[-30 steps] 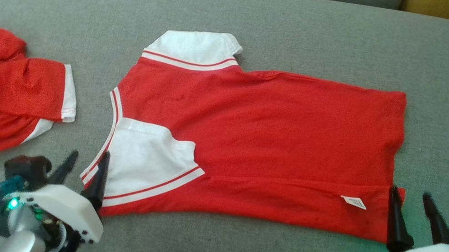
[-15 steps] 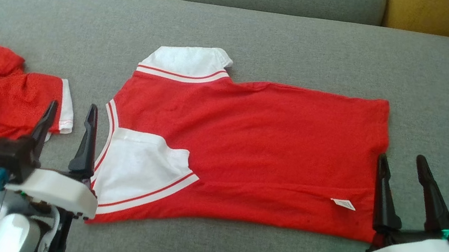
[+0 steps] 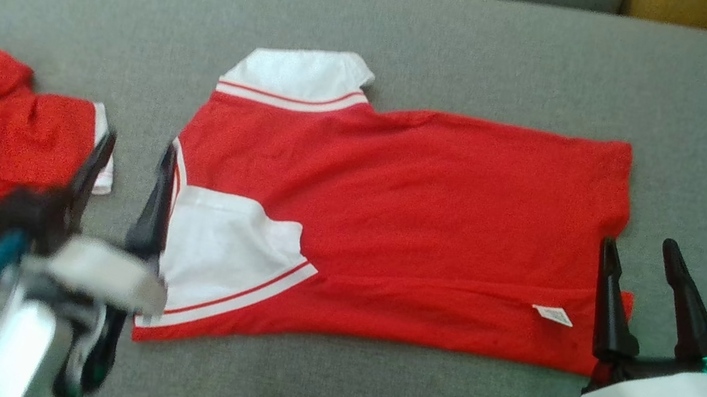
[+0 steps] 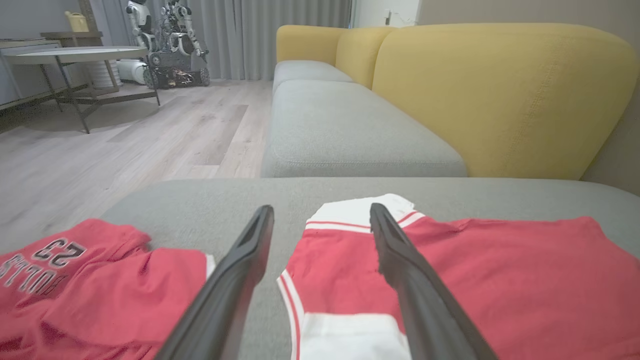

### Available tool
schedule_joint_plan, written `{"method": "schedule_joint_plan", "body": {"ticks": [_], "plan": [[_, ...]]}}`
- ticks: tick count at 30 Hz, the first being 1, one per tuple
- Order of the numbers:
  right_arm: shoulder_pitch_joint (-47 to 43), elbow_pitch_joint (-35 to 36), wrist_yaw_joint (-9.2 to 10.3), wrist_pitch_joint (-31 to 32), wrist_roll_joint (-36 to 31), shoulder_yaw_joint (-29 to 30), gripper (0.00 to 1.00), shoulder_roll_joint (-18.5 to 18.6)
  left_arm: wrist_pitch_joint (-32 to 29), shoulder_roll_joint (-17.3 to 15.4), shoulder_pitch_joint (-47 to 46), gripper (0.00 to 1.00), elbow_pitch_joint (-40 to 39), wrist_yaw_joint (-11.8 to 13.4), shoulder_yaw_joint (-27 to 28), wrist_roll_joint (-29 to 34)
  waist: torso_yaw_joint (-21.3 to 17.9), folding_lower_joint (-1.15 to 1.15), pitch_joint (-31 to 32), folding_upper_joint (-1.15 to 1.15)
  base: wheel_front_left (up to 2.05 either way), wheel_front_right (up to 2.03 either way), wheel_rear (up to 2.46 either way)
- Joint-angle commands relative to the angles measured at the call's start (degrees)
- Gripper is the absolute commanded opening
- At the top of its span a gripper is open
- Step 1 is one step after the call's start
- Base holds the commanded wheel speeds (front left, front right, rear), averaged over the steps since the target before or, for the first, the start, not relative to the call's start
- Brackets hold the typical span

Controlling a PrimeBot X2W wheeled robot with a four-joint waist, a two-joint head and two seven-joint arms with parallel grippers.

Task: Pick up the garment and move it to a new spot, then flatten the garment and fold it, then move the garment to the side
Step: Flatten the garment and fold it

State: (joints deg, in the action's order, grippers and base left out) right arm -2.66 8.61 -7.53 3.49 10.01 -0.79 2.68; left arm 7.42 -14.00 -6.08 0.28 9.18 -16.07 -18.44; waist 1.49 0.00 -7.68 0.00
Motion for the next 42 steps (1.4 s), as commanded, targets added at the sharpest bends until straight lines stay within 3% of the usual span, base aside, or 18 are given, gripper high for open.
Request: {"method": "schedule_joint_plan", "body": {"ticks": [1, 8, 17, 24, 31, 32, 33, 34, 42], "plan": [[2.72, 2.34, 0.04, 0.12, -0.13, -0.97, 1.0, 0.71, -0.32, -1.16, -5.91, 1.0, -1.22, -0.53, 2.1, -0.35, -0.04, 0.0, -2.09, 0.0, 0.0, 0.0, 0.0], [6.81, 2.58, 0.04, 0.26, -0.03, -2.16, 1.0, 0.82, -2.71, 0.68, -24.31, 1.0, 10.88, -5.97, 0.05, -1.84, -1.9, 0.0, -9.64, 0.0, 0.0, 0.0, 0.0], [10.94, 0.69, 0.04, -0.36, 0.45, -3.93, 1.0, 1.15, -3.91, 3.78, -44.15, 1.0, 36.03, -11.87, -1.53, -3.73, -5.59, 0.0, -16.23, 0.0, 0.0, 0.0, 0.0], [12.39, -1.65, 0.04, -0.83, 1.38, -5.91, 1.0, 0.98, -4.44, 4.94, -51.93, 1.0, 53.76, -13.95, -2.35, -4.57, -8.67, 0.0, -17.73, 0.0, 0.0, 0.0, 0.0], [13.02, -3.23, 0.04, -0.8, 1.76, -4.8, 1.0, 0.8, -9.57, 5.43, -55.85, 1.0, 65.96, -12.72, -3.34, -4.38, -9.44, 0.0, -18.12, 0.0, 0.0, 0.0, 0.0], [13.23, -3.5, 0.04, -0.74, 1.82, -4.6, 1.0, 0.8, -9.71, 5.61, -56.22, 0.89, 66.82, -12.84, -3.38, -4.52, -9.4, 0.0, -18.07, 0.0, 0.0, 0.0, 0.0], [13.51, -3.83, 0.04, -0.65, 1.9, -4.37, 1.0, 0.83, -9.84, 5.73, -56.47, 0.32, 67.64, -12.97, -3.63, -4.43, -9.32, 0.0, -17.93, 0.0, 0.0, 0.0, 0.0], [13.9, -4.21, 0.04, -0.51, 2.0, -4.17, 1.0, 0.89, -9.58, 5.84, -56.69, 0.0, 68.22, -13.07, -3.82, -4.36, -9.28, 0.0, -17.79, 0.0, 0.0, 0.0, 0.0], [21.08, -8.34, 0.04, 0.3, 3.48, -2.04, 1.0, 3.14, -5.65, 6.3, -57.88, 0.0, 70.05, -13.1, -4.89, -3.89, -8.65, 0.0, -17.16, 0.0, 0.0, 0.0, 0.0]]}}
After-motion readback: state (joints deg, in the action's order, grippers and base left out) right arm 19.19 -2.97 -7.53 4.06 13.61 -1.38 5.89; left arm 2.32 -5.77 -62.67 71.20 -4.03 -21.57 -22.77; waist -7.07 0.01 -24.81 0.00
